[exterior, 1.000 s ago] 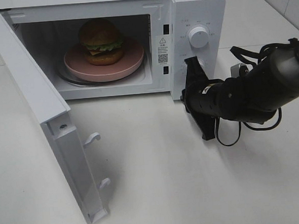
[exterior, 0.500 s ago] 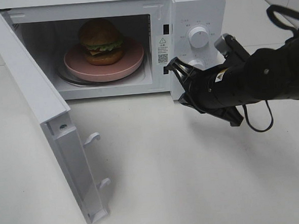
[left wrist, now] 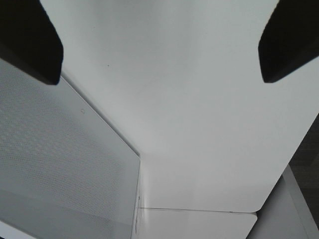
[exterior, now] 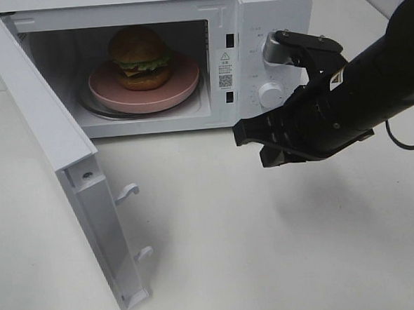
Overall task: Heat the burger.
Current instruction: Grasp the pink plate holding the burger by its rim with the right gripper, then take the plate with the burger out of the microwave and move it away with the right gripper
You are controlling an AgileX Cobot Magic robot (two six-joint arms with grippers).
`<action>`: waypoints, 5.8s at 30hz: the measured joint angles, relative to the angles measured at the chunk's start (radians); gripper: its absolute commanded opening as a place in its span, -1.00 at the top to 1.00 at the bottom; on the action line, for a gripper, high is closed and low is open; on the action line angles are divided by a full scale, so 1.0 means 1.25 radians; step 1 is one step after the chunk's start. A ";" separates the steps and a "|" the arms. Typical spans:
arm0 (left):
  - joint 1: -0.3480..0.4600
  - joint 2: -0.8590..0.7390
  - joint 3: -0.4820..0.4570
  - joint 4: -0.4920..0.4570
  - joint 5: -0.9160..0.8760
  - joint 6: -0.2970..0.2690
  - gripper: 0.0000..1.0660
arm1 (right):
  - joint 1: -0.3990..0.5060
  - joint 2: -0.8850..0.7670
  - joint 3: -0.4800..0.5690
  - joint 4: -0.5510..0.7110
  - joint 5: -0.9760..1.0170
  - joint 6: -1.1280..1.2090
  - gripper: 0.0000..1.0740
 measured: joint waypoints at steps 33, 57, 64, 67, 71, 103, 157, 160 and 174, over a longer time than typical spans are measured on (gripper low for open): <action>0.000 0.000 0.000 0.000 0.000 0.000 -0.87 | 0.000 -0.006 -0.147 -0.252 0.338 -0.812 -0.39; 0.000 0.000 0.000 0.000 0.000 0.000 -0.87 | 0.043 0.112 -0.268 -0.437 0.180 -0.730 -0.77; 0.000 0.000 0.000 0.000 0.000 0.000 -0.87 | 0.065 0.220 -0.368 -0.483 0.086 -0.730 -0.72; 0.000 0.000 0.000 0.000 0.000 0.000 -0.87 | 0.074 0.251 -0.401 -0.500 0.082 -0.730 -0.71; 0.000 0.000 0.000 0.000 0.000 0.000 -0.87 | 0.094 0.282 -0.431 -0.521 0.082 -0.730 -0.70; 0.000 0.000 0.000 0.000 0.000 0.000 -0.87 | 0.122 0.544 -0.655 -0.540 -0.012 -0.730 -0.63; 0.000 0.000 0.000 0.000 0.000 0.000 -0.87 | 0.129 0.712 -0.843 -0.422 0.002 -0.790 1.00; 0.000 0.000 0.000 0.000 0.000 0.000 -0.87 | 0.128 0.702 -0.844 -0.386 0.030 -0.850 1.00; 0.000 0.000 0.000 0.000 0.000 0.000 -0.87 | 0.126 0.650 -0.845 -0.310 0.166 -1.001 1.00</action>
